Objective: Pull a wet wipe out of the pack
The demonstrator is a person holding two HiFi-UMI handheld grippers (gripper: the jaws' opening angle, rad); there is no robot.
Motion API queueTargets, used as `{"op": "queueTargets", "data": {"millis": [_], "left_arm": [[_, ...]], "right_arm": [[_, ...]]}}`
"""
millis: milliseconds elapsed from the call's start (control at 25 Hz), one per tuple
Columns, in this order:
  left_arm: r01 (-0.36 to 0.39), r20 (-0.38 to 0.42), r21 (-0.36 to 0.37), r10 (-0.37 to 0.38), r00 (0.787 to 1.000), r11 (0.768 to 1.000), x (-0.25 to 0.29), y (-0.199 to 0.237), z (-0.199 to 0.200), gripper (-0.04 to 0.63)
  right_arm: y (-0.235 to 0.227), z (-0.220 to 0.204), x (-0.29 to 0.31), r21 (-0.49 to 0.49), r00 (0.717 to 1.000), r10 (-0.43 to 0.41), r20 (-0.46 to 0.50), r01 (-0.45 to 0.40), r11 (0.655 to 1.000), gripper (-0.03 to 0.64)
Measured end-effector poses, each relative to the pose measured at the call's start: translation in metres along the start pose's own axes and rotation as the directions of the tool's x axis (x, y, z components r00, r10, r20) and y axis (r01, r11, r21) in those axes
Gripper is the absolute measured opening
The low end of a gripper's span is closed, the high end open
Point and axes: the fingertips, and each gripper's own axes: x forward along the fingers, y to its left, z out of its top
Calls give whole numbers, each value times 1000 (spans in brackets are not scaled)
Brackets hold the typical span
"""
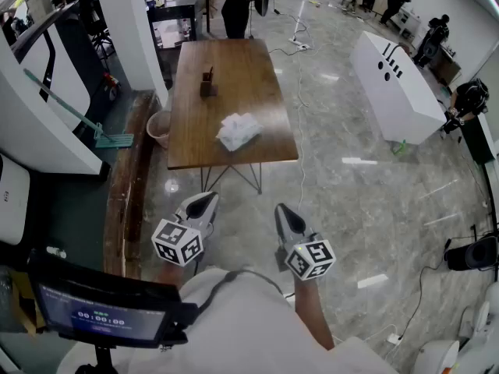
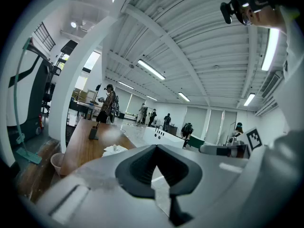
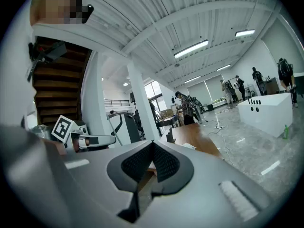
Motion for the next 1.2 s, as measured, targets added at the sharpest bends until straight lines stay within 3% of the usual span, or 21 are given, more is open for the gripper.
{"op": "queueTargets", "data": {"millis": [440, 760, 1200], "left_arm": [[-19, 22, -3, 19, 1000, 1000, 5, 7, 14, 3], [-24, 24, 9, 24, 999, 1000, 13, -15, 12, 5], [-79, -5, 15, 79, 997, 997, 21, -49, -18, 5]], "right_arm": [[13, 2, 20, -43, 999, 39, -33, -41, 998, 8], [-3, 3, 8, -12, 997, 62, -37, -62, 998, 8], [-34, -21, -27, 6, 993, 97, -71, -96, 995, 8]]}}
